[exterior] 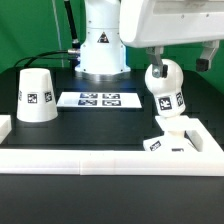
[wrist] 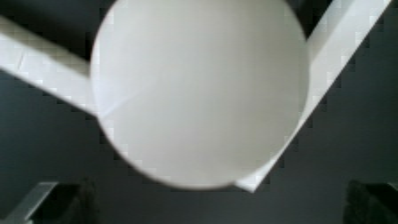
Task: Assemble lamp
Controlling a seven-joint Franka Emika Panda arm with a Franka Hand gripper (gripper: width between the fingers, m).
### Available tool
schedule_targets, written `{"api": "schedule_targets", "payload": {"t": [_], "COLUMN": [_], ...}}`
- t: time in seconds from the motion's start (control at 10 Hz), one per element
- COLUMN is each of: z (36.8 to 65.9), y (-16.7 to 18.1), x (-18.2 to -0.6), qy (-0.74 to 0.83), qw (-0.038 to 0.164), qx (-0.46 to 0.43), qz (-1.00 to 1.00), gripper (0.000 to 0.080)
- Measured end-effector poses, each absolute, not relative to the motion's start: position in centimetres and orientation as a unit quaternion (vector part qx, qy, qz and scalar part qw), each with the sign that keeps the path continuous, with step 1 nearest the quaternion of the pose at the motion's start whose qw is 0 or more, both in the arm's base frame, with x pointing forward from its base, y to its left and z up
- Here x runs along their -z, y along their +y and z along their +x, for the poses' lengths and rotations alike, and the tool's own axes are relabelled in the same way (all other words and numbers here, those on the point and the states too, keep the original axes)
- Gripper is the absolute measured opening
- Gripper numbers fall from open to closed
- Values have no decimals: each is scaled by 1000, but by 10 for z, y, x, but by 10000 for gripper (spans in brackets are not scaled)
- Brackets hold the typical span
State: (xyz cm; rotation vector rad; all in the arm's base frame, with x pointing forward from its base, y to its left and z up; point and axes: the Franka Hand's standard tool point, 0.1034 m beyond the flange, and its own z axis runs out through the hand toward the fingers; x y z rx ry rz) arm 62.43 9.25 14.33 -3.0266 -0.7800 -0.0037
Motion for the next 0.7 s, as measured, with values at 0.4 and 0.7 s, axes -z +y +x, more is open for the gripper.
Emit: {"api": "schedule_targets", "payload": {"t": [0.4, 0.7], "z": [626, 614], "y": [81, 75], "x": [-142, -136], "qy": [-247, -243], "qw": [7, 8], "qx": [7, 4], "qz": [-969, -970], "gripper": [699, 699]}}
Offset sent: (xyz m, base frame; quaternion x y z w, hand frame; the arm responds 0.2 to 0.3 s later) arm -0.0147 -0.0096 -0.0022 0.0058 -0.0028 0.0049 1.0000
